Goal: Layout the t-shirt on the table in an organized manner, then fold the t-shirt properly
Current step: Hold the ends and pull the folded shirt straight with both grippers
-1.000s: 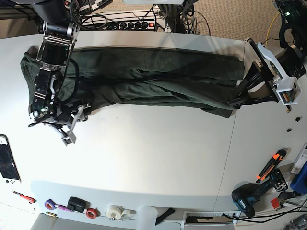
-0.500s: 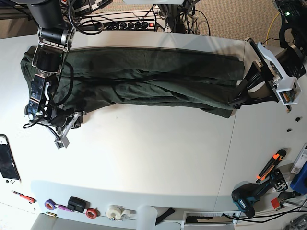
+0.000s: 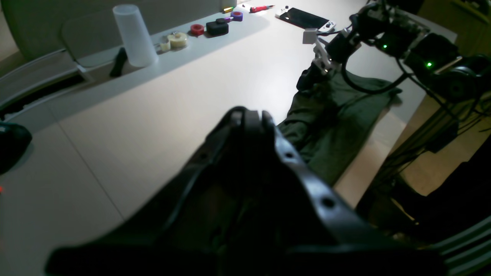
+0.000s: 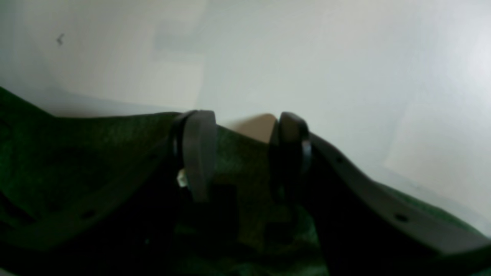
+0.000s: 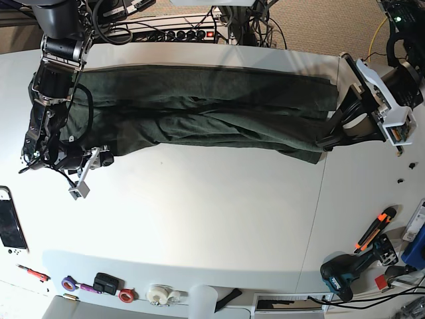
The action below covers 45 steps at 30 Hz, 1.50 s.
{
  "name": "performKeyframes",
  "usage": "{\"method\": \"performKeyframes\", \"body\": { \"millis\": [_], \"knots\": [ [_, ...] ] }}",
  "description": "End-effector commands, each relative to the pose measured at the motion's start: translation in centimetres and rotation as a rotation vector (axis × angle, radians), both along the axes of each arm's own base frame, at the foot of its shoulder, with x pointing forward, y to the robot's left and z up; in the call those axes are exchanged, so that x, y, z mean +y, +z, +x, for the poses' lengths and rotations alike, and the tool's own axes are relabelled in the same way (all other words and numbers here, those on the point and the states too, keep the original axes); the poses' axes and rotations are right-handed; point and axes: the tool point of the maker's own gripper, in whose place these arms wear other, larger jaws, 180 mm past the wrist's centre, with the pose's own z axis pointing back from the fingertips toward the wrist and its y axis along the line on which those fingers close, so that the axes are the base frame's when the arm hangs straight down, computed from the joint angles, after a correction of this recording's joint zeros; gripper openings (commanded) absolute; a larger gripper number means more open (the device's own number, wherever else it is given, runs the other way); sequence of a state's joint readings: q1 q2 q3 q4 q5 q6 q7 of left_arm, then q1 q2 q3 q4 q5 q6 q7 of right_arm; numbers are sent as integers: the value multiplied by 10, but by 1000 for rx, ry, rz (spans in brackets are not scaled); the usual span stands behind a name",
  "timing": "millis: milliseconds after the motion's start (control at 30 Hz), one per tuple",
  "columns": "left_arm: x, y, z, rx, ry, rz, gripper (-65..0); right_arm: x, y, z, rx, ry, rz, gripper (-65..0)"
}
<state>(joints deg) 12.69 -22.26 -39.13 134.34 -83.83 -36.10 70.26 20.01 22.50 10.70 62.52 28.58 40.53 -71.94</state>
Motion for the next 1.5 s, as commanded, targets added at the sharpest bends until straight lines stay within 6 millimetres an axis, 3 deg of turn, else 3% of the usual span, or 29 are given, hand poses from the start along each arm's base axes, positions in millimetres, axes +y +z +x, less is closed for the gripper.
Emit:
{"method": "performKeyframes", "body": {
  "millis": [0,33,67,167,533,900,1200,1467],
  "knots": [
    [-1,11,-1,-37,-12,-18,-650,-20,-11,-21,115,-1,-98,-375],
    [-1,11,-1,-37,-12,-17,-650,-21,-12,-22,118,-1,-104,-378],
    [-1,11,-1,-37,-12,-17,-650,-22,-12,-22,120,-1,-111,-421],
    [-1,11,-1,-37,-12,-17,-650,-24,-12,-23,127,-1,-124,-650],
    [-1,11,-1,-38,-12,-18,-650,-31,-1,-19,87,-17,-82,-650],
    [-1,11,-1,-38,-12,-18,-650,-10,17,-7,8,-16,83,-650],
    [-2,11,-1,-38,-12,-18,-650,10,71,14,-150,82,61,-650],
    [-1,11,-1,-37,-11,-19,-650,5,50,-7,-95,66,52,-650]
  ]
}}
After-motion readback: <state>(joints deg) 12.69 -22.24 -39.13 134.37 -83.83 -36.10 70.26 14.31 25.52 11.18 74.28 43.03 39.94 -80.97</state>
